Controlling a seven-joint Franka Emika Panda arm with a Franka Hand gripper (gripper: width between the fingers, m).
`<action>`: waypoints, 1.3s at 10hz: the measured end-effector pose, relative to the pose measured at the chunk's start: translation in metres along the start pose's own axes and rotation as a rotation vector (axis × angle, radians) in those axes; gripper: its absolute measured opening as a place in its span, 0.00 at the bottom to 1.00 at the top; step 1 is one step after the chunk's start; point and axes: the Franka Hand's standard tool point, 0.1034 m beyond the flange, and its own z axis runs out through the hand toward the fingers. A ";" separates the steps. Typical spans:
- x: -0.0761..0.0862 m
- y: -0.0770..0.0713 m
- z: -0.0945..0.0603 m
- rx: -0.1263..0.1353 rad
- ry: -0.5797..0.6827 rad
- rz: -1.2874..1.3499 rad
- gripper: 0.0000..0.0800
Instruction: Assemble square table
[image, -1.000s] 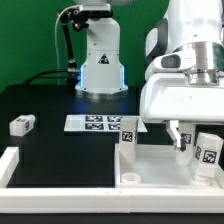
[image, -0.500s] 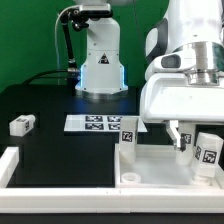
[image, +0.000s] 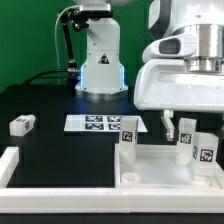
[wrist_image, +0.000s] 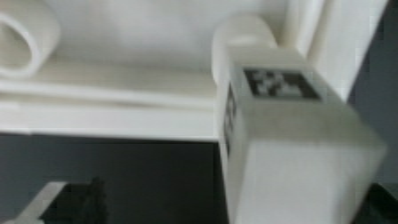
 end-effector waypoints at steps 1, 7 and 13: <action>-0.006 0.002 0.000 -0.007 -0.144 0.008 0.81; 0.005 -0.017 0.011 -0.005 -0.113 0.070 0.81; 0.004 -0.018 0.011 -0.017 -0.113 0.314 0.36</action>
Offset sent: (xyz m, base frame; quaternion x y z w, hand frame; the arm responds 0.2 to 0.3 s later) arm 0.0088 0.0226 -0.0127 0.0120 0.0401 0.0331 0.9986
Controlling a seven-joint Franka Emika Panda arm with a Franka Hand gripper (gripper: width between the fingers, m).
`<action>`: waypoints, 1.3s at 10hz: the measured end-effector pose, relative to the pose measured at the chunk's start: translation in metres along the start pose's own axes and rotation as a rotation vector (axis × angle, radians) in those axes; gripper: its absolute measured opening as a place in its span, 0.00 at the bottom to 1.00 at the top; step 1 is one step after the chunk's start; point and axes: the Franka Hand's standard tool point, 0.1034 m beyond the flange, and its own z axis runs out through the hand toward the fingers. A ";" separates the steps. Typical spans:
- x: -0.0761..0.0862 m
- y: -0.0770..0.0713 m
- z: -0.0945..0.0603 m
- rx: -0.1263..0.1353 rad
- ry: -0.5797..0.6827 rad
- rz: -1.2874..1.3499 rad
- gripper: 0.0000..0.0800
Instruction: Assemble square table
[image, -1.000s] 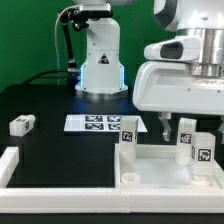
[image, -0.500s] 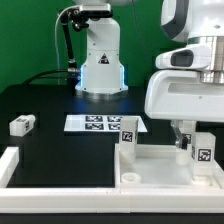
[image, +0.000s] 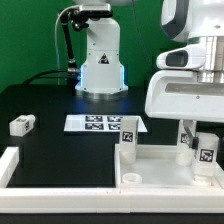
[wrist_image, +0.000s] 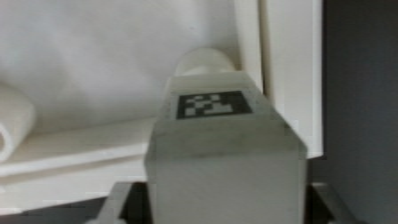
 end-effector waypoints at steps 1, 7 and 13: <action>0.001 0.001 0.001 0.003 0.002 0.096 0.36; 0.001 0.011 0.004 0.019 -0.079 0.932 0.36; -0.008 0.005 0.003 -0.021 -0.114 1.192 0.48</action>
Offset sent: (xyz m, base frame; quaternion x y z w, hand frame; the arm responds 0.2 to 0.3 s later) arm 0.0142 -0.0003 -0.0007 0.0327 -0.0578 0.3855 0.9203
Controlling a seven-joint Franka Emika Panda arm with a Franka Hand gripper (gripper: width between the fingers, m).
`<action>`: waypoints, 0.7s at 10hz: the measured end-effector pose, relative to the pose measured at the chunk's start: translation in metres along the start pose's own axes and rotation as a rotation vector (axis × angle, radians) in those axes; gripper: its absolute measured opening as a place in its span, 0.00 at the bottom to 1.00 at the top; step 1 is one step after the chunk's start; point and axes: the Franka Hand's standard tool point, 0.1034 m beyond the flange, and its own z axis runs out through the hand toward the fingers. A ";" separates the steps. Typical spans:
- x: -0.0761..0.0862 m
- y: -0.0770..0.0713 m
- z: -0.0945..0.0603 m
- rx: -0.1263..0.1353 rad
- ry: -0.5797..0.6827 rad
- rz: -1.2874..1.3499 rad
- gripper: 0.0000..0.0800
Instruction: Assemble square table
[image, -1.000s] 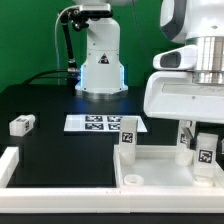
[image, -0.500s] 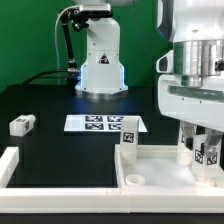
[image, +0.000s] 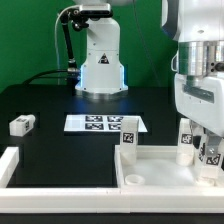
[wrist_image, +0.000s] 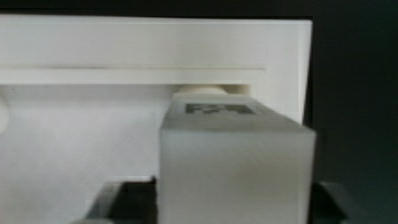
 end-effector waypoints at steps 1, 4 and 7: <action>-0.006 0.006 -0.004 -0.088 -0.004 -0.170 0.48; -0.008 -0.001 -0.004 -0.080 -0.004 -0.487 0.79; -0.004 0.000 -0.004 -0.097 0.006 -0.791 0.81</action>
Offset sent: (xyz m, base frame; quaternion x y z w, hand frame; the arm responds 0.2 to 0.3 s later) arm 0.0000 0.0000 0.0000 0.0000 0.0000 -0.1296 0.9916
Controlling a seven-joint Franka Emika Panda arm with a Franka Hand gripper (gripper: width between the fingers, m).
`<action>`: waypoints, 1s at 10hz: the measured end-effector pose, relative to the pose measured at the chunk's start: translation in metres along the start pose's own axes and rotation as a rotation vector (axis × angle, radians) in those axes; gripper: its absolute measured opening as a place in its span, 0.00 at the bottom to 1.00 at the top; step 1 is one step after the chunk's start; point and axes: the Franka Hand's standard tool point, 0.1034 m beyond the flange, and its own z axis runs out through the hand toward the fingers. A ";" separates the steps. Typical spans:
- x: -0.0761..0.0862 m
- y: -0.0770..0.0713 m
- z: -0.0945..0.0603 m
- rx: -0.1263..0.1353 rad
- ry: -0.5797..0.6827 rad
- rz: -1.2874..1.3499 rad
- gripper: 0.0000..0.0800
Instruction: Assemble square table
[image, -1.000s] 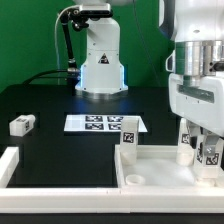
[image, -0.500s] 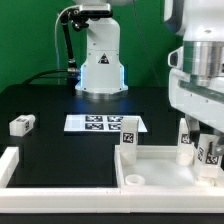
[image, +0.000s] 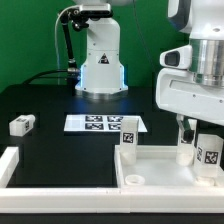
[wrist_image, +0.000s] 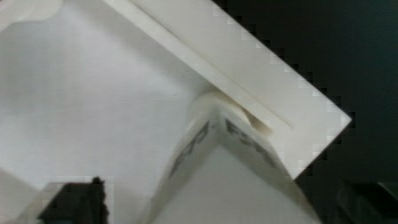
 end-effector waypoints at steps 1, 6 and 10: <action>0.001 0.002 0.001 -0.032 0.017 -0.200 0.81; 0.004 -0.001 0.001 -0.027 0.039 -0.316 0.66; 0.004 -0.001 0.001 -0.020 0.040 -0.051 0.36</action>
Offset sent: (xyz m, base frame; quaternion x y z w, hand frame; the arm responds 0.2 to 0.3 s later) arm 0.0000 0.0000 0.0000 0.0000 0.0000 0.0650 0.9979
